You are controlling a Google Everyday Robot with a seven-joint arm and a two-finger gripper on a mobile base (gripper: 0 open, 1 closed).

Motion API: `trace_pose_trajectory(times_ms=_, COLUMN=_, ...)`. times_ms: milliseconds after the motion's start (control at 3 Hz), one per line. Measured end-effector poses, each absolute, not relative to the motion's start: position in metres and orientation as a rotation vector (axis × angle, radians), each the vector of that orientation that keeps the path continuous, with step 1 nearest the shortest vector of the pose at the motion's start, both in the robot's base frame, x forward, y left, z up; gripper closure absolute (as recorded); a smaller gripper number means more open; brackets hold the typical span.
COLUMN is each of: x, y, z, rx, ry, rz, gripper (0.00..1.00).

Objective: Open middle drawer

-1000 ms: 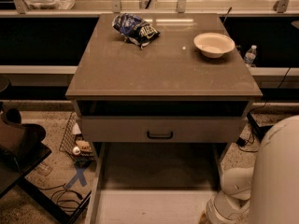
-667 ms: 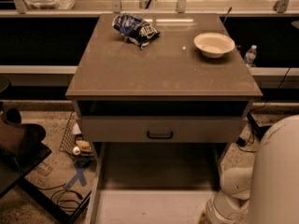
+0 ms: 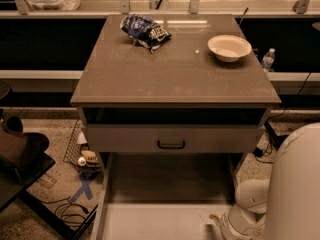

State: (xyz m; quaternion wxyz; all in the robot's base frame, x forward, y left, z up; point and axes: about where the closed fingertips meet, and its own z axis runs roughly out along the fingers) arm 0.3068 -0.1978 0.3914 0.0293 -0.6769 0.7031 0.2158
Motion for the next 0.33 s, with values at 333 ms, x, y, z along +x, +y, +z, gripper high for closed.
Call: trace_pose_trajectory(times_ms=333, x=0.3068, y=-0.1978, z=0.3914, rx=-2.088, ry=2.169, rz=0.666, gripper=0.0)
